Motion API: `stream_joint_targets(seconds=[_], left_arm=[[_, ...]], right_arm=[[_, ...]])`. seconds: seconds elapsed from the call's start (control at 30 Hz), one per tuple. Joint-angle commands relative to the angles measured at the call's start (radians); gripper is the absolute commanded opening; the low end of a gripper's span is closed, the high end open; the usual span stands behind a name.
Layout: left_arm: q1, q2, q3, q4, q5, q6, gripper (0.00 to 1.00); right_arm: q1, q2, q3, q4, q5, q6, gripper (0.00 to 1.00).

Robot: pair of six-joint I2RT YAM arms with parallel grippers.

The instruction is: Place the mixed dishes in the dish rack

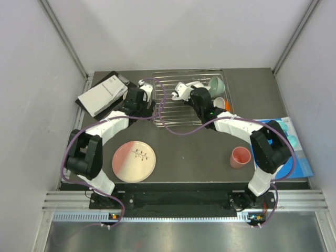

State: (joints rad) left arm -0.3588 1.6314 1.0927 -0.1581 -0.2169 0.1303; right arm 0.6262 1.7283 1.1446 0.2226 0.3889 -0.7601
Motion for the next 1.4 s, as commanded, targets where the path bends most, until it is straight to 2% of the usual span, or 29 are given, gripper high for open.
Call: stream_joint_targets(seconds=[0.0,0.07,0.13,0.17,0.2,0.5,1.03,1.37], left_arm=[[-0.017,-0.036,-0.010,0.020,0.054,-0.020,0.99],[-0.019,-0.036,-0.010,0.017,0.054,-0.021,0.99],[-0.019,-0.038,-0.008,0.017,0.054,-0.021,0.99],[-0.019,-0.036,-0.008,0.017,0.054,-0.020,0.99],[-0.019,-0.036,-0.008,0.015,0.054,-0.021,0.99],[-0.019,-0.035,0.001,0.011,0.051,-0.014,0.99],[-0.019,-0.019,0.013,0.002,0.048,-0.014,0.99],[-0.019,-0.028,-0.007,0.008,0.047,-0.015,0.99]], right_arm=[[-0.006,0.030,0.075,0.011,-0.035,0.031,0.35],[-0.010,0.036,0.081,0.009,-0.035,0.030,0.29],[-0.016,0.047,0.089,0.006,-0.028,0.028,0.16],[-0.019,0.051,0.098,0.009,-0.022,0.031,0.03],[-0.022,0.062,0.105,0.011,-0.015,0.036,0.00],[-0.072,0.114,0.213,-0.035,0.050,0.128,0.00],[-0.069,-0.072,0.073,0.188,0.079,0.061,0.00],[-0.105,-0.041,0.109,0.155,0.142,0.145,0.00]])
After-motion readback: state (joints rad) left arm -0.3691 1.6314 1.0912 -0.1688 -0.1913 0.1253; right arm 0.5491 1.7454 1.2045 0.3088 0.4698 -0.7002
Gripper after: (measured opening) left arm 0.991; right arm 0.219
